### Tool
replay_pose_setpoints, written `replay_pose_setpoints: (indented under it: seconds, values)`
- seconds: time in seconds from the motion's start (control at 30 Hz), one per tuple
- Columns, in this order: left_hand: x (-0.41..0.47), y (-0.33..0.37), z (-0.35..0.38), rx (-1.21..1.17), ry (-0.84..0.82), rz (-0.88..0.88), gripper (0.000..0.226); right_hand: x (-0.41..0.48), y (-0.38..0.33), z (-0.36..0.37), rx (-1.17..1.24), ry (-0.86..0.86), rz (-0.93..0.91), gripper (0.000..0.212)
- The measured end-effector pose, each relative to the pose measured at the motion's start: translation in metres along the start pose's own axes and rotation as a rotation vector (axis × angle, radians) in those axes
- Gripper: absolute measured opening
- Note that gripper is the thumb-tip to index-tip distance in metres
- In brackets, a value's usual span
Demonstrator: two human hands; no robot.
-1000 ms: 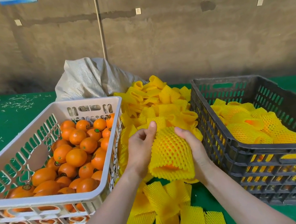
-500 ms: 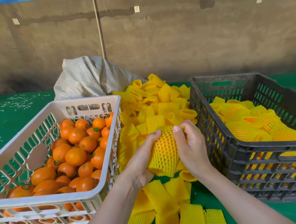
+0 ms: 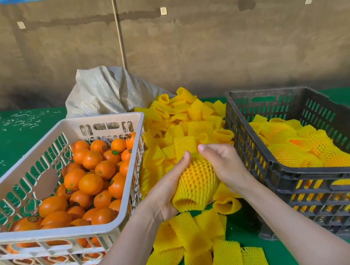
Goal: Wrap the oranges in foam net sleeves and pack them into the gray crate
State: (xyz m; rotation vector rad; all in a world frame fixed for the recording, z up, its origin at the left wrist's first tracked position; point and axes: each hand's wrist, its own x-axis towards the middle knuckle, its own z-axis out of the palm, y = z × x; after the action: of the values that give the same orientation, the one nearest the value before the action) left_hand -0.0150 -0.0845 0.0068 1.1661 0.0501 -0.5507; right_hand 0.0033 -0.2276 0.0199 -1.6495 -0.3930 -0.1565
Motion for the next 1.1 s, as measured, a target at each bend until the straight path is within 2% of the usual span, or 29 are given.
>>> replay_pose_setpoints:
  seconds: [0.13, 0.23, 0.27, 0.33, 0.4, 0.47, 0.57, 0.7, 0.77, 0.83, 0.97, 1.03, 1.1]
  values:
    - [0.002, -0.002, -0.001, 0.015, -0.038, -0.02, 0.065, 0.002, -0.003, -0.004, 0.058, -0.038, 0.087, 0.038]
    - [0.002, 0.0, 0.0, -0.027, -0.011, 0.057, 0.052, -0.002, -0.001, 0.0, 0.042, 0.078, 0.062, 0.028]
    - [0.004, 0.0, -0.001, -0.044, 0.031, 0.107, 0.055, -0.005, 0.002, 0.001, 0.058, 0.134, 0.084, 0.03]
    - [0.006, 0.001, -0.002, -0.063, 0.115, 0.201, 0.061, -0.014, 0.013, 0.004, 0.123, 0.173, 0.179, 0.049]
    - [0.007, -0.001, -0.003, -0.073, 0.17, 0.267, 0.07, -0.023, 0.021, 0.012, 0.181, 0.104, 0.237, 0.063]
    - [0.008, -0.005, -0.002, -0.077, 0.183, 0.301, 0.074, -0.03, 0.023, 0.023, 0.193, 0.027, 0.244, 0.063]
    - [0.008, -0.003, -0.001, -0.096, 0.097, 0.307, 0.043, -0.034, 0.018, 0.034, 0.178, 0.004, 0.218, 0.046]
    - [0.008, 0.009, -0.003, 0.018, 0.311, 0.143, 0.026, -0.034, 0.015, 0.035, 0.19, -0.008, 0.224, 0.05]
    - [0.009, 0.009, -0.003, 0.071, 0.411, 0.176, 0.018, -0.034, 0.014, 0.037, 0.175, -0.005, 0.238, 0.048]
    - [0.01, 0.006, -0.001, 0.091, 0.46, 0.257, 0.016, -0.034, 0.015, 0.039, 0.174, 0.004, 0.252, 0.048]
    - [0.007, -0.001, 0.002, 0.076, 0.496, 0.332, 0.027, -0.039, 0.016, 0.043, 0.169, 0.039, 0.268, 0.057]
    - [0.006, -0.006, 0.004, 0.098, 0.51, 0.399, 0.028, -0.042, 0.016, 0.046, 0.153, 0.052, 0.27, 0.072]
    - [0.002, -0.01, 0.006, 0.133, 0.495, 0.481, 0.02, -0.045, 0.015, 0.047, 0.149, 0.067, 0.264, 0.08]
